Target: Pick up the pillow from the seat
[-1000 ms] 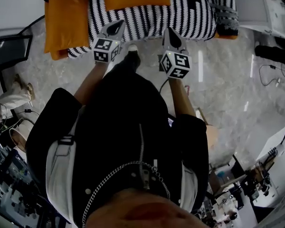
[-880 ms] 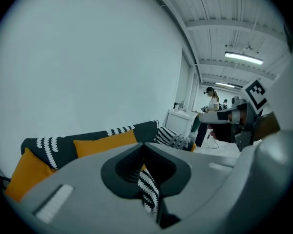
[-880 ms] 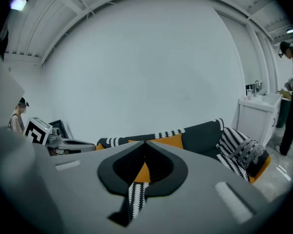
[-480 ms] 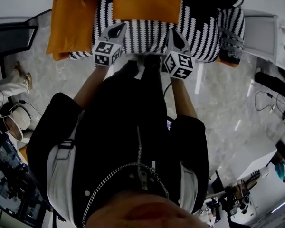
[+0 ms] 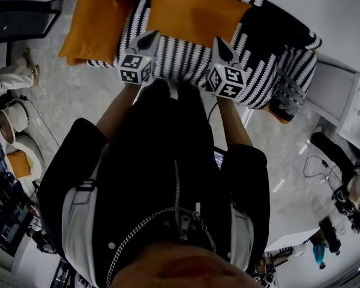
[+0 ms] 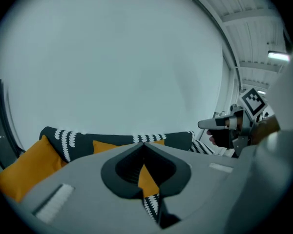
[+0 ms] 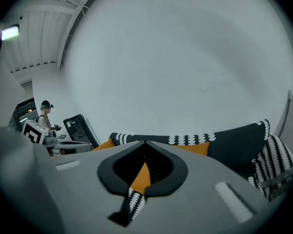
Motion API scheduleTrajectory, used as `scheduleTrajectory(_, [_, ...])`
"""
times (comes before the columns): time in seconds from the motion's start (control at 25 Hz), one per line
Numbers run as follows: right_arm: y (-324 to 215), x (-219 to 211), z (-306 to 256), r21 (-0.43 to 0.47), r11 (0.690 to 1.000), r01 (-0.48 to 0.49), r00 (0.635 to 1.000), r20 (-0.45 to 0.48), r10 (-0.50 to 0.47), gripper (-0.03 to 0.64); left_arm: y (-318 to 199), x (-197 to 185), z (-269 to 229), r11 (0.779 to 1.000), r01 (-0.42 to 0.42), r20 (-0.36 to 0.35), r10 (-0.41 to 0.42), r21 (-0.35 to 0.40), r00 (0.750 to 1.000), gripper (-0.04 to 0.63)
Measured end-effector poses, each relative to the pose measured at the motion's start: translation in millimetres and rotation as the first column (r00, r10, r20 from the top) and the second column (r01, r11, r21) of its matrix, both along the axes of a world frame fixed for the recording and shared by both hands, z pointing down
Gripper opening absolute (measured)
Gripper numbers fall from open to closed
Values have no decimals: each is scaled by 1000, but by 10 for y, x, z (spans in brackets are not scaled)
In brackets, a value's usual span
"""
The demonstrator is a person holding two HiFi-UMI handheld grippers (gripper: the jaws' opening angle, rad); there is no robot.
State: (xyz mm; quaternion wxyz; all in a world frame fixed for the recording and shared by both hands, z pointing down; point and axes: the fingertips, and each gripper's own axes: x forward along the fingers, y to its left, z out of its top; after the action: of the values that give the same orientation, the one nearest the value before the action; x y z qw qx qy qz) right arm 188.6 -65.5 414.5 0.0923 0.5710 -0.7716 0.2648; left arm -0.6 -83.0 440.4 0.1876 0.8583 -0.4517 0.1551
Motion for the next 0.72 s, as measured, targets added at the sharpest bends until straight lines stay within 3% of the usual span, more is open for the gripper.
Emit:
scheduleTrajectory(0.32, [-475, 177, 288, -25, 998, 53, 998, -14, -53, -3, -311, -52, 133, 999, 40, 38, -41, 8, 998, 9])
scheduleTrajectory(0.64, [-851, 455, 593, -52, 998, 23, 996, -89, -28, -3, -796, -283, 395, 997, 79, 61, -78, -22, 995, 9])
scheduleTrajectory(0.72, [-929, 614, 765, -74, 997, 8, 995, -94, -15, -3, -920, -265, 562, 995, 82, 12, -81, -57, 997, 9])
